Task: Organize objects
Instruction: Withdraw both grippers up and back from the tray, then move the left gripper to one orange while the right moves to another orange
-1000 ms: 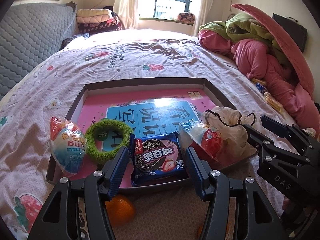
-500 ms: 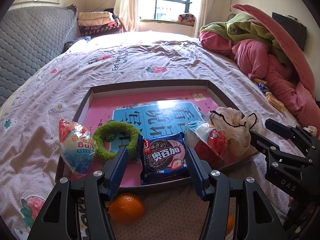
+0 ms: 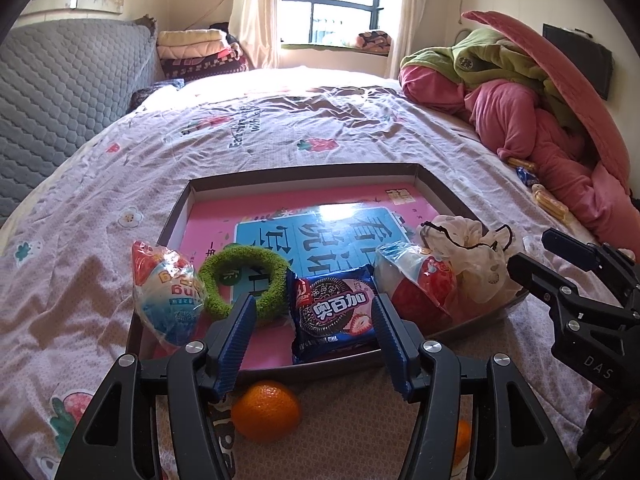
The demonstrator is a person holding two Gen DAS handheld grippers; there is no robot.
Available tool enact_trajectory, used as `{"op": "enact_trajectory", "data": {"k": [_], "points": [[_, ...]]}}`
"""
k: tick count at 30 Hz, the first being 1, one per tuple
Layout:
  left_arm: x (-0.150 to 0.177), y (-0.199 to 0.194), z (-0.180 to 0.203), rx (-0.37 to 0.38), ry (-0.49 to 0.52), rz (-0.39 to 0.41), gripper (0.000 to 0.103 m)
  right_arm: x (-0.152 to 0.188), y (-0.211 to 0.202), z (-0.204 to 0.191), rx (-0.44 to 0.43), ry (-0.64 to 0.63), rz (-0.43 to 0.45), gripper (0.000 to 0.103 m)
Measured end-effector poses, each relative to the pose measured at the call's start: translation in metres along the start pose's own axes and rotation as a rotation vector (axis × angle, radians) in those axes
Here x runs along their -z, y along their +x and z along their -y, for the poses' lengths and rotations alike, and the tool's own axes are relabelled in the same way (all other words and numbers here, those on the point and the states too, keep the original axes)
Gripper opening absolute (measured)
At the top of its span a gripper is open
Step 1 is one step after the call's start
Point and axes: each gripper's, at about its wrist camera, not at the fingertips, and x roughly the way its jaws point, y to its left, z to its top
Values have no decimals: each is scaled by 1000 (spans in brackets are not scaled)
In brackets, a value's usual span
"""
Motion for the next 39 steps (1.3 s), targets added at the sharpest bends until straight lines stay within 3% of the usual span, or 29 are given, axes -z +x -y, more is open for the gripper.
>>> {"op": "enact_trajectory", "data": {"k": [10,25,39], "points": [[3,-7,-1,-1,1,7,66,-5,-15,-5,-28,26,50,62],[14,-23,-14,-43,35,14,70,-2,-18,1,-142,138,31,73],[38,-36,-49,-36,1,-40,71,14,-28,-34,-233,20,-3,73]]}}
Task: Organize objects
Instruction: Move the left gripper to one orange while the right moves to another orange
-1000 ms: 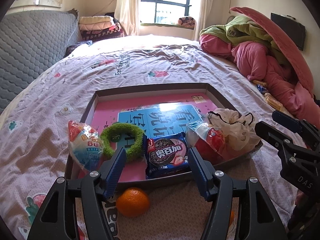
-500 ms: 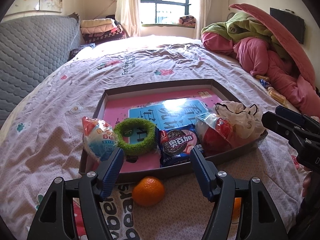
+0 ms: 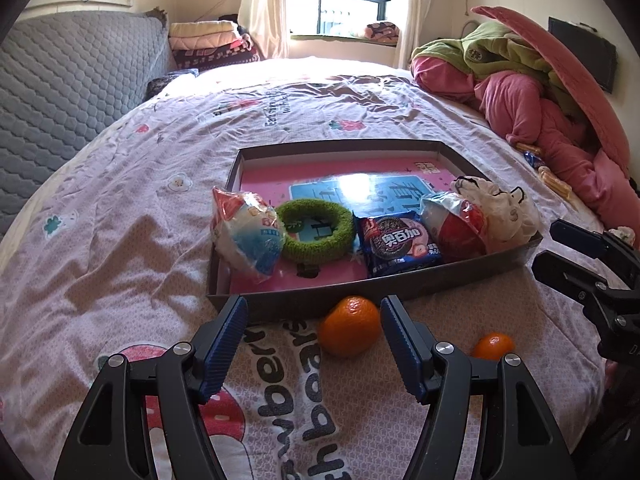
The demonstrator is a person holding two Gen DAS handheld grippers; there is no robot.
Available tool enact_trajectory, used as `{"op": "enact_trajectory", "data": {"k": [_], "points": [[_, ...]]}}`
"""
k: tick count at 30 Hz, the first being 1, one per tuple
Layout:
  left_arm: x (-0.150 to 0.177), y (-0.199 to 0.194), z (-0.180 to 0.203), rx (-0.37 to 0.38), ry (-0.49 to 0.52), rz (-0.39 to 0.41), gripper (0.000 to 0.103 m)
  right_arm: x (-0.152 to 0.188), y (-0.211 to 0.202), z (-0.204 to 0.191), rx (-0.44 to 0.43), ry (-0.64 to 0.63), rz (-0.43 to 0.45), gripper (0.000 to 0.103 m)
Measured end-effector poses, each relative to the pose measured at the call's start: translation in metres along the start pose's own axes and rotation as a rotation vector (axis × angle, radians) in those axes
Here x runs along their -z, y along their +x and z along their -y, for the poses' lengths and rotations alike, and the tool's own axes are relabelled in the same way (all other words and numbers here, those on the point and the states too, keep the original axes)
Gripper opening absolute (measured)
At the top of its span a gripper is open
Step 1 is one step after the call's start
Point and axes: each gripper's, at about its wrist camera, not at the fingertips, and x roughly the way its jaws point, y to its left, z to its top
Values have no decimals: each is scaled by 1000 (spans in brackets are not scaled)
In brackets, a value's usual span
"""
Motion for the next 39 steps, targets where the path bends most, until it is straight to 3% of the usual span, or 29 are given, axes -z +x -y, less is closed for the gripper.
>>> {"op": "enact_trajectory", "data": {"k": [13,25,32,39], "points": [[11,8,0,53,3,-43,71,22,13,-32,-81,-60,-93,73],[10,27,12,51,13,-76,71,41,25,-47,-83,-144,-171,73],[12,38,20,72,1,-94,70,49,32,-51,-66,-186,-207,59],[12,42,26,61,7,-89,69,53,37,-55,-48,-212,-214,53]]}}
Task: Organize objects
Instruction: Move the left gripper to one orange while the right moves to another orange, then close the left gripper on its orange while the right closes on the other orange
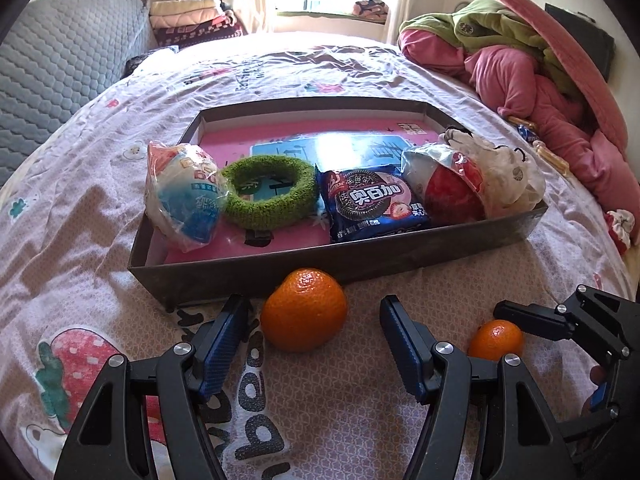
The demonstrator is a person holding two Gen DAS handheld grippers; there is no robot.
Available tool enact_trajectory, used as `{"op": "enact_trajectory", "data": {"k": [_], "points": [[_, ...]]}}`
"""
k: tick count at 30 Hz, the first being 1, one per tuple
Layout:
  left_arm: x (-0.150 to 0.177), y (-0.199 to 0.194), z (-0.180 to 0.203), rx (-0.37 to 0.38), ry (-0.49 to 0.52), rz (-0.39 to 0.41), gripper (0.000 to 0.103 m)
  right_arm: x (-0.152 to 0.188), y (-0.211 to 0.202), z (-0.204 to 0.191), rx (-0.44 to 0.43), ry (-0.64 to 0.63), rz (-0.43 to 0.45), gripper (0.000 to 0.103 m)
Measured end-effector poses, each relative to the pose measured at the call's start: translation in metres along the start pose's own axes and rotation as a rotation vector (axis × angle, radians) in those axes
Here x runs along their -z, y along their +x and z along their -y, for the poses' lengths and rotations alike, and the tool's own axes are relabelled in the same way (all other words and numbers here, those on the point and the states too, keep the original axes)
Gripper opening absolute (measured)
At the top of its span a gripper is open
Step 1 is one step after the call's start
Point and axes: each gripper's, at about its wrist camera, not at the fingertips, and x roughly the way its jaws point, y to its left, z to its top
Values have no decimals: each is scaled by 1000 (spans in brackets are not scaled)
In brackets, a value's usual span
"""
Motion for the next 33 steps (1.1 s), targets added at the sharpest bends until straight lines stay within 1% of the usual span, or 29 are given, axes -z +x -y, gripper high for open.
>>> {"op": "enact_trajectory", "data": {"k": [1,4,8,13,15,20,27,33], "points": [[0,0,1,1,0,0,67,0,1,-1,5,-8,-1,52],[-1,2,3,0,1,3,65,1,2,-4,17,-28,-2,49],[-3,3,5,-3,0,7,59,1,2,-7,15,-36,0,44],[-3,4,8,-8,1,6,54,2,2,-7,12,-26,6,42],[-3,3,8,-12,-3,7,50,1,2,-7,13,-26,7,39],[-4,2,7,-12,-10,6,42,0,2,-6,9,-23,7,39],[-5,2,6,-5,-13,8,41,-1,0,-4,-7,-16,16,39],[-5,-4,7,0,-4,26,40,-2,-6,-5,-18,-19,40,39]]}}
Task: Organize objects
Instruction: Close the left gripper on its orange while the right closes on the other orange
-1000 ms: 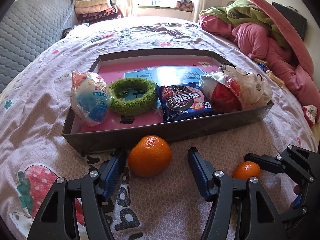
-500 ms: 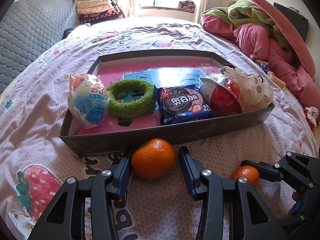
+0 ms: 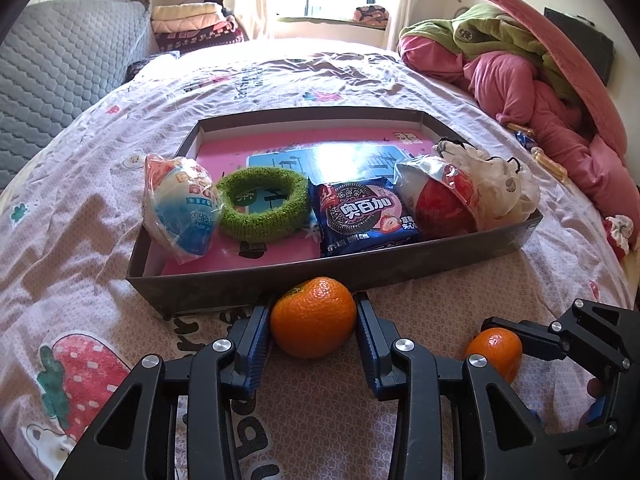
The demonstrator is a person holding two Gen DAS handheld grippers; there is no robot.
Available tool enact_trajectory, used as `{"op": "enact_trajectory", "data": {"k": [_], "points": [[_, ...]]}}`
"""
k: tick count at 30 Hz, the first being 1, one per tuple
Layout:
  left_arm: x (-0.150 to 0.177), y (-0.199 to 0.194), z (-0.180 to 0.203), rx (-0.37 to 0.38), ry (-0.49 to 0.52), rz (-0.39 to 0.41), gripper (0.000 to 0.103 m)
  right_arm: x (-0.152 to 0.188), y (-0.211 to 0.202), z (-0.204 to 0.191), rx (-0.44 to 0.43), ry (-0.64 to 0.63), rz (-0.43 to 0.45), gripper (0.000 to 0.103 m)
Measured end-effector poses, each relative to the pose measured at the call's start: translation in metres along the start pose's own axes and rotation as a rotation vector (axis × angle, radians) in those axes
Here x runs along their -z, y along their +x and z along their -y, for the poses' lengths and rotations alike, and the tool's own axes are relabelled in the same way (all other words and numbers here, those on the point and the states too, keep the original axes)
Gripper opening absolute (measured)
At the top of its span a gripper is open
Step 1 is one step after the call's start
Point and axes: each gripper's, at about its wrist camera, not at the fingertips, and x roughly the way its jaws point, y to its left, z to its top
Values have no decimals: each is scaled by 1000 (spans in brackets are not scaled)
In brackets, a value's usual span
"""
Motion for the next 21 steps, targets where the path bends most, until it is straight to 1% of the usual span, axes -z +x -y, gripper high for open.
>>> {"op": "enact_trajectory", "data": {"k": [5,9,16,21], "points": [[0,-5,0,1,-6,13,40,-3,-3,2,4,8,16,38],[-2,-11,-2,0,-9,38,40,-6,-7,5,13,16,33,39],[-5,-21,-3,4,-22,74,40,-16,-16,10,29,43,82,39],[-9,-27,0,-7,-6,104,40,-23,-22,17,44,71,112,39]]}}
